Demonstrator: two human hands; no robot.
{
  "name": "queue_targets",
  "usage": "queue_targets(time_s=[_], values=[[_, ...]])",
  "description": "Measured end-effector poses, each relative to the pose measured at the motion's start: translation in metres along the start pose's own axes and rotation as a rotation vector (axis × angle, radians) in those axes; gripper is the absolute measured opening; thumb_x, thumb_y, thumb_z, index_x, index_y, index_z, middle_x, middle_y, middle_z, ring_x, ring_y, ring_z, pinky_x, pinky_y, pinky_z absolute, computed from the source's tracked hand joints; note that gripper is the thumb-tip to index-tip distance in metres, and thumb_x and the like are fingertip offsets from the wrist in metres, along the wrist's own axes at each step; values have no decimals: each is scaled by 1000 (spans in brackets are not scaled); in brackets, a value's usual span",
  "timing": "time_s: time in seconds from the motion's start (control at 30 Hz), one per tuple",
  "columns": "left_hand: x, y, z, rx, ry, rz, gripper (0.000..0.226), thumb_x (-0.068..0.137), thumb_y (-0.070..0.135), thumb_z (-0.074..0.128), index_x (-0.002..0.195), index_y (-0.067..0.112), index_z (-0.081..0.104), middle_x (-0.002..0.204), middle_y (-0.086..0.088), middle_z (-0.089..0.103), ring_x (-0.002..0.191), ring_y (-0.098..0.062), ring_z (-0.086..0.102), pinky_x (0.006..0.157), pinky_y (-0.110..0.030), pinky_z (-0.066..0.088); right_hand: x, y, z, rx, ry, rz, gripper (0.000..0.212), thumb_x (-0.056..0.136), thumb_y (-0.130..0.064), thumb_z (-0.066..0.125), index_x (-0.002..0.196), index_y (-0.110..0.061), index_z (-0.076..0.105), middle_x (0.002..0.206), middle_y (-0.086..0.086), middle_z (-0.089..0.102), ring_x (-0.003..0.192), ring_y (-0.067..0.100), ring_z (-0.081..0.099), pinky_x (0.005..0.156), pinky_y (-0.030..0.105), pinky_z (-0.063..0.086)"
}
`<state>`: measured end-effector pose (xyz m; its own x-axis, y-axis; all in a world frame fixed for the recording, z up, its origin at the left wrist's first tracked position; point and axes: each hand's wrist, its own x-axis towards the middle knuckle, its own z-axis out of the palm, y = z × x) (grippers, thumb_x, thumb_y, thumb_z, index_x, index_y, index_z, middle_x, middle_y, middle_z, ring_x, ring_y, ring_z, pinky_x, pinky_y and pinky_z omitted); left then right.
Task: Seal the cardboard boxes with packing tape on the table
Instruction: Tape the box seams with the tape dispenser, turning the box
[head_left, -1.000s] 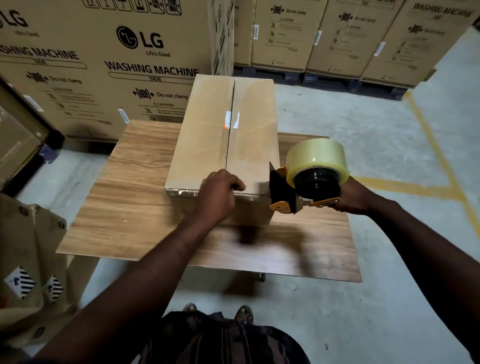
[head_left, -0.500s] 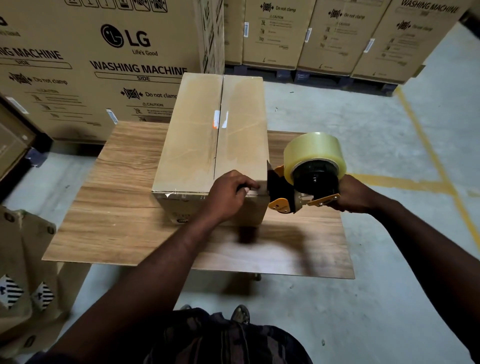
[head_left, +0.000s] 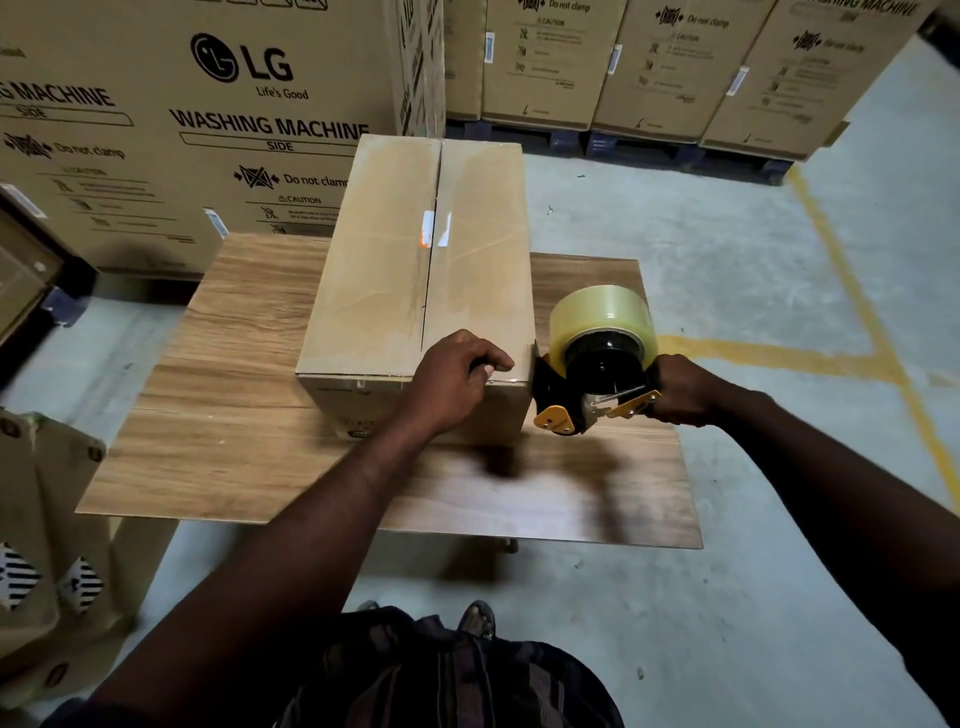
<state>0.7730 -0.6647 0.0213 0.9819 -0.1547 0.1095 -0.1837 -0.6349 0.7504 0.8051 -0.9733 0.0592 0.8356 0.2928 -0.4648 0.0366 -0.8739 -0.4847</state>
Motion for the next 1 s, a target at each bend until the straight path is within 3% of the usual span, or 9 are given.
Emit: queue_targets(time_s=[0.2, 0.33, 0.5, 0.63, 0.73, 0.8, 0.87, 0.93, 1.0], values=[[2, 2, -1, -6, -13, -9, 30, 90, 0, 59, 98, 23, 77, 96, 9, 60, 90, -6, 56, 80, -16, 42, -1, 25, 32, 113, 31, 99, 17, 73, -13, 65, 56, -14, 65, 45, -1, 58, 37, 18, 50, 48, 33, 46], [2, 1, 0, -8, -12, -7, 29, 90, 0, 59, 98, 22, 76, 96, 8, 61, 89, -5, 56, 78, -13, 40, 1, 60, 66, 276, 17, 296, 23, 83, -9, 72, 62, -5, 65, 52, 7, 58, 40, 19, 50, 43, 26, 42], [2, 1, 0, 21, -25, -5, 28, 91, 3, 59, 98, 24, 75, 97, 9, 60, 91, -5, 56, 79, -15, 41, 11, 87, 125, 888, -14, 559, 21, 91, -19, 71, 81, -5, 59, 58, 9, 49, 42, 20, 45, 45, 25, 36], [2, 1, 0, 37, -31, -2, 27, 92, 3, 58, 99, 23, 75, 98, 9, 60, 91, -4, 56, 79, -14, 40, 17, 75, 153, 1292, 8, 598, 23, 101, -25, 54, 83, -11, 58, 56, 2, 52, 42, 16, 52, 41, 23, 42], [2, 2, -1, 44, -34, 2, 26, 92, 3, 58, 99, 21, 75, 97, 11, 59, 91, -4, 55, 77, -5, 36, 21, 70, 156, 1022, -19, 620, 43, 101, -50, 52, 103, -8, 64, 80, 9, 68, 60, 22, 67, 54, 29, 52], [3, 2, -1, 48, -35, 2, 26, 92, 2, 58, 99, 21, 75, 97, 11, 59, 90, -4, 55, 76, -5, 36, 17, 57, 140, 509, -257, 591, 61, 98, -68, 42, 98, -11, 63, 86, 13, 72, 62, 26, 69, 56, 28, 52], [2, 2, -1, 52, -32, 4, 26, 92, 2, 58, 98, 21, 75, 95, 12, 57, 89, -5, 55, 75, -5, 35, 21, 36, 118, 227, -239, 451, 65, 97, -69, 43, 86, -8, 64, 75, 12, 72, 58, 23, 67, 54, 24, 49], [2, 2, 0, 58, -35, 7, 26, 92, 2, 58, 98, 22, 74, 94, 12, 56, 87, -4, 54, 74, -4, 34, 28, 8, 110, 423, 30, 178, 59, 93, -69, 51, 85, -12, 64, 74, 3, 70, 63, 15, 65, 61, 23, 49], [2, 2, -1, 63, -39, 9, 25, 92, 2, 58, 98, 22, 73, 94, 13, 55, 86, -3, 52, 74, -2, 33, 38, -23, 119, 823, 263, -40, 49, 93, -59, 55, 116, -17, 63, 112, 2, 68, 100, 12, 65, 83, 29, 50]])
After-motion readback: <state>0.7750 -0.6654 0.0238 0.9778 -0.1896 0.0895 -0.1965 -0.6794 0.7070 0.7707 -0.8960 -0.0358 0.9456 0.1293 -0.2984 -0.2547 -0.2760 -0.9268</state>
